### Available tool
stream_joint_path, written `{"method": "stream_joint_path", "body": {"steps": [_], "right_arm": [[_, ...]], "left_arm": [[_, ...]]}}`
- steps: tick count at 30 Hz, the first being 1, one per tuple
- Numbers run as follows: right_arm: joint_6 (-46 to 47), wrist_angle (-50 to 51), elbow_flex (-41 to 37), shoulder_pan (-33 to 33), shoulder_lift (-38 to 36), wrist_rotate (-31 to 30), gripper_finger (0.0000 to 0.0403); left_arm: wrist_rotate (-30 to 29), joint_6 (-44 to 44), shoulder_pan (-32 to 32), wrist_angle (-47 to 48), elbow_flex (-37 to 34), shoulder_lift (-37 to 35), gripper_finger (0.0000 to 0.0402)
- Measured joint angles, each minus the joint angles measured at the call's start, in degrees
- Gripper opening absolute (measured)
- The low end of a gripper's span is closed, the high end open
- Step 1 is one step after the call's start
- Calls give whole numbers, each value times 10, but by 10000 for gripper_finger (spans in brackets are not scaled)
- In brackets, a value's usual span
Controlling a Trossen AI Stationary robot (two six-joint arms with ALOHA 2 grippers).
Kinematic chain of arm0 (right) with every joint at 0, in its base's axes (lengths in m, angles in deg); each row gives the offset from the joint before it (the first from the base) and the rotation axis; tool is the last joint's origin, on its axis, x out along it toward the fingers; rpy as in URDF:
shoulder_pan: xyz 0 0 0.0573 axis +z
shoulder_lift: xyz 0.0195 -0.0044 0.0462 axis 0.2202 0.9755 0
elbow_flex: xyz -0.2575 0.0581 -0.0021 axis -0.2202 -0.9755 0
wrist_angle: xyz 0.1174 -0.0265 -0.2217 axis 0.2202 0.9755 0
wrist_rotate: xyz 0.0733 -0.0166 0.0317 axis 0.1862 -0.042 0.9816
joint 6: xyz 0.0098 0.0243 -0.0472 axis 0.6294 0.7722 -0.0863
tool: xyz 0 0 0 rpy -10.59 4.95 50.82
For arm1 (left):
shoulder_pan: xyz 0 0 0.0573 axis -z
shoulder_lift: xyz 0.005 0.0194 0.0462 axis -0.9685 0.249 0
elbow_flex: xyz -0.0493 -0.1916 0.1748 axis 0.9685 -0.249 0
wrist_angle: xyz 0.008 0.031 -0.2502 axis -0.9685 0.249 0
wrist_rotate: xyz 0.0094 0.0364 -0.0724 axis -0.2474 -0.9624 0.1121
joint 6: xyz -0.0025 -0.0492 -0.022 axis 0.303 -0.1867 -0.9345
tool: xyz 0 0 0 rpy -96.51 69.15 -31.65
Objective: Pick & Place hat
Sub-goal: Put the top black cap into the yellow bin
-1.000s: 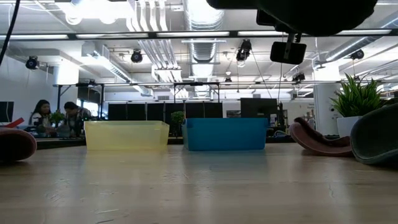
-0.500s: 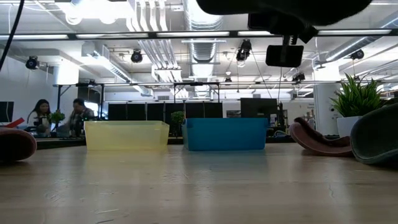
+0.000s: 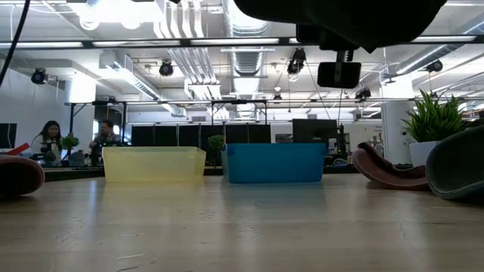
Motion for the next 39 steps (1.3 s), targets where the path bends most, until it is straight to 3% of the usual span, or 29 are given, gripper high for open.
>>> {"method": "stream_joint_path", "body": {"steps": [5, 13, 19, 23, 29, 39], "right_arm": [[13, -2, 0, -12, -2, -25, 65], [30, -3, 0, -13, -21, -29, 186], [27, 16, 0, -31, -59, -31, 251], [12, 65, 0, -58, -85, -38, 276], [-82, 172, 0, -86, -155, -165, 290], [-123, 204, 0, -93, -328, -441, 290]], "left_arm": [[2, -34, -1, 10, 0, 0, 7], [10, -116, 0, 35, -3, 0, 7], [-20, -174, 0, 89, -4, -1, 7], [-25, -286, -1, 119, -5, -1, 7], [-44, -542, -5, 180, -7, -15, 7], [-187, -791, -13, 145, -7, -41, 7]]}}
